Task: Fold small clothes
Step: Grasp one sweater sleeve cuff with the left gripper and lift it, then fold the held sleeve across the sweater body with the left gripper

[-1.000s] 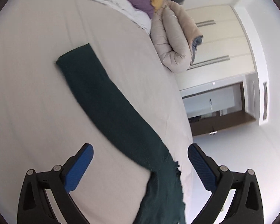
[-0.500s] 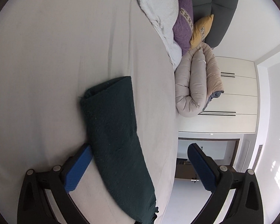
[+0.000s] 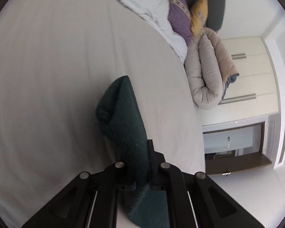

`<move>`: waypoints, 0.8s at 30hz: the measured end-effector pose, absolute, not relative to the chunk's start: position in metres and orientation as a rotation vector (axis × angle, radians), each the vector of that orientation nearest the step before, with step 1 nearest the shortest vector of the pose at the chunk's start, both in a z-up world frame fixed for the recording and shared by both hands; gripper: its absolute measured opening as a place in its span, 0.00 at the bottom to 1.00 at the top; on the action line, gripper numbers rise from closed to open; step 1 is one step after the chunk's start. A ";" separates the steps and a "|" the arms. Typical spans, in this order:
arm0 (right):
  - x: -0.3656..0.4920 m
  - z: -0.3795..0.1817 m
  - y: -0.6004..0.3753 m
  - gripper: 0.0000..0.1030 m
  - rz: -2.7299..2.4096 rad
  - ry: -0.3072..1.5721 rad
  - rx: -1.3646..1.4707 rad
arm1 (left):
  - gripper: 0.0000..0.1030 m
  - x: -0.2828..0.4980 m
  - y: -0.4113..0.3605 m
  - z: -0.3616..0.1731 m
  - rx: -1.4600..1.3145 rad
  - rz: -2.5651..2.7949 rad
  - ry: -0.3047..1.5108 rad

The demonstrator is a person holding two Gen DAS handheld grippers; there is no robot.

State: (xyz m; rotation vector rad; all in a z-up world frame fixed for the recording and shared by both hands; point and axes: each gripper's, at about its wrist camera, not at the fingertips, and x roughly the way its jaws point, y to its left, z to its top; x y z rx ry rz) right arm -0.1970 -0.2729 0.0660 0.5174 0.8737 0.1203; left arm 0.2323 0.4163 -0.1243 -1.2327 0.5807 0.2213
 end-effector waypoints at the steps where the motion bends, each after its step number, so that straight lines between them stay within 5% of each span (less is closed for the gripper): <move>1: -0.195 0.064 -0.277 0.82 0.115 0.875 0.524 | 0.06 0.238 0.405 -0.113 -1.161 0.204 0.592; 5: -0.188 0.058 -0.295 0.80 0.090 0.863 0.550 | 0.07 0.277 0.323 -0.060 -0.808 0.096 0.647; 9: -0.176 0.054 -0.320 0.80 0.053 0.835 0.591 | 0.07 0.298 0.163 -0.029 -0.241 -0.066 0.673; 15: -0.125 0.042 -0.357 0.80 0.098 0.840 0.699 | 0.07 0.252 -0.044 -0.104 0.608 -0.210 0.645; 24: 0.013 -0.017 -0.350 0.60 0.359 1.011 0.988 | 0.07 0.234 -0.041 -0.127 0.567 -0.231 0.620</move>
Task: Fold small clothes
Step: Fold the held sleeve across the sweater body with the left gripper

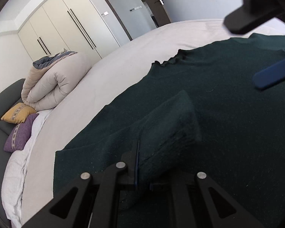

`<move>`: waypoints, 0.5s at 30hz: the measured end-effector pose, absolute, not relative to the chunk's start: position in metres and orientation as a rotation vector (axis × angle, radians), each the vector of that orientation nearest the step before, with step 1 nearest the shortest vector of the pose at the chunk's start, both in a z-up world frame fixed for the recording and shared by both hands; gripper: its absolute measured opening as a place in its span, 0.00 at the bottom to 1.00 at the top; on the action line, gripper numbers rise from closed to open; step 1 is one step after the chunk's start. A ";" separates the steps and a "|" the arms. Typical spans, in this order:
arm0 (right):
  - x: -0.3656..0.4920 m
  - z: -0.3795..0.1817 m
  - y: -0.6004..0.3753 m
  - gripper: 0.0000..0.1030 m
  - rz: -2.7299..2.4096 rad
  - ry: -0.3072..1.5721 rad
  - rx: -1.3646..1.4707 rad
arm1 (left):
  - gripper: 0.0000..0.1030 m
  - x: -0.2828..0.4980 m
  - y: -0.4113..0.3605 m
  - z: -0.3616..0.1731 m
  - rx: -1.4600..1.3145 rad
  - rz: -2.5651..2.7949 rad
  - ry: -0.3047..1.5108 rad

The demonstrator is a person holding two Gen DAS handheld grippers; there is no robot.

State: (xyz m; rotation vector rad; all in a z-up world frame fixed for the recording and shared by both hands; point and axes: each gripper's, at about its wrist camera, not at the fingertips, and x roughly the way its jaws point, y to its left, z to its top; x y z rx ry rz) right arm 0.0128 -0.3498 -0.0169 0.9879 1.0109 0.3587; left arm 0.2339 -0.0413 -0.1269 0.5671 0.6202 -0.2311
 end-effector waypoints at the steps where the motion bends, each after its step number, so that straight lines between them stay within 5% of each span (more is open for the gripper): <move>1: 0.028 -0.027 -0.347 0.60 0.371 1.036 1.023 | 0.08 0.233 -0.039 -0.126 0.553 -0.229 0.615; 6: 0.081 -0.072 -0.315 0.59 0.412 1.127 1.147 | 0.09 0.233 -0.039 -0.124 0.530 -0.217 0.597; 9: 0.104 -0.089 -0.296 0.41 0.404 1.166 1.131 | 0.11 0.230 -0.034 -0.120 0.494 -0.215 0.580; 15: 0.139 -0.094 -0.260 0.13 0.403 1.164 0.953 | 0.41 0.230 -0.030 -0.115 0.456 -0.205 0.586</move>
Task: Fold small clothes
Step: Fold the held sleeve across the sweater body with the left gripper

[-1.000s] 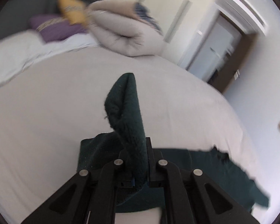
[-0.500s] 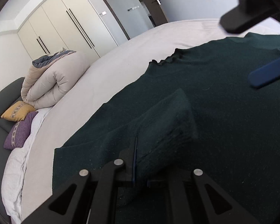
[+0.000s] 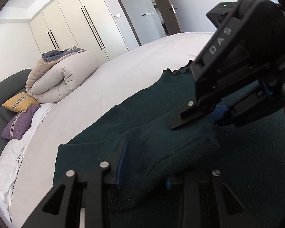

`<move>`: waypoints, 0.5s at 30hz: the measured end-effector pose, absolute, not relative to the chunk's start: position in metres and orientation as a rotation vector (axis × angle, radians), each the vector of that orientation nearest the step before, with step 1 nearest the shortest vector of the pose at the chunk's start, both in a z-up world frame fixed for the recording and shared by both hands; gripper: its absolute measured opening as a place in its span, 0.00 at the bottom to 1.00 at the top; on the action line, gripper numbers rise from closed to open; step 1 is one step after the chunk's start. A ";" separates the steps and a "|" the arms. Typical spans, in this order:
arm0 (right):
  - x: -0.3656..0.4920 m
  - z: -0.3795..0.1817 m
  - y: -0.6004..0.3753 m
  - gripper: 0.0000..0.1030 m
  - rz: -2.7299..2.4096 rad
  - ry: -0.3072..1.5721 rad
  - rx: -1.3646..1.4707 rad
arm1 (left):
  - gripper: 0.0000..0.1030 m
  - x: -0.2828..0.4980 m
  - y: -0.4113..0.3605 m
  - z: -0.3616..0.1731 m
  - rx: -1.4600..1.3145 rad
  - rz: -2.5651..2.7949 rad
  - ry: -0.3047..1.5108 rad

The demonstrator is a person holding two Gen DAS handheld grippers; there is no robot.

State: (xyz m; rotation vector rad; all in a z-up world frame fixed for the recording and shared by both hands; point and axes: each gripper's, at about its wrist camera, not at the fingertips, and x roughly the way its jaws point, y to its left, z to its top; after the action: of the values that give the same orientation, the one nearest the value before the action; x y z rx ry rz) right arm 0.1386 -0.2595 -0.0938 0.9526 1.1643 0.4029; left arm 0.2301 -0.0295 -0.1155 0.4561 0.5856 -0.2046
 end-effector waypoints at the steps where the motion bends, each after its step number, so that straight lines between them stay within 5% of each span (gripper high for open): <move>1: 0.140 -0.088 -0.255 0.09 0.400 1.157 0.905 | 0.56 0.229 -0.028 -0.112 0.433 -0.212 0.586; 2: 0.142 -0.081 -0.253 0.08 0.397 1.149 0.865 | 0.71 0.227 -0.023 -0.108 0.407 -0.216 0.579; 5: 0.158 -0.070 -0.252 0.07 0.360 1.116 0.769 | 0.90 0.213 -0.011 -0.093 0.293 -0.234 0.543; 8: 0.178 -0.058 -0.265 0.07 0.268 1.075 0.669 | 0.97 0.198 0.000 -0.083 0.185 -0.268 0.508; 15: 0.214 -0.055 -0.315 0.07 0.050 1.043 0.610 | 0.97 0.203 0.040 -0.094 -0.040 -0.249 0.550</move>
State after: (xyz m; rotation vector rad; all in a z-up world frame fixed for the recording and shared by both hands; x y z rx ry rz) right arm 0.2141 -0.3150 -0.0552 0.6102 1.0428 0.0505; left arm 0.2035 0.0395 -0.0944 -0.0399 0.5503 -0.2485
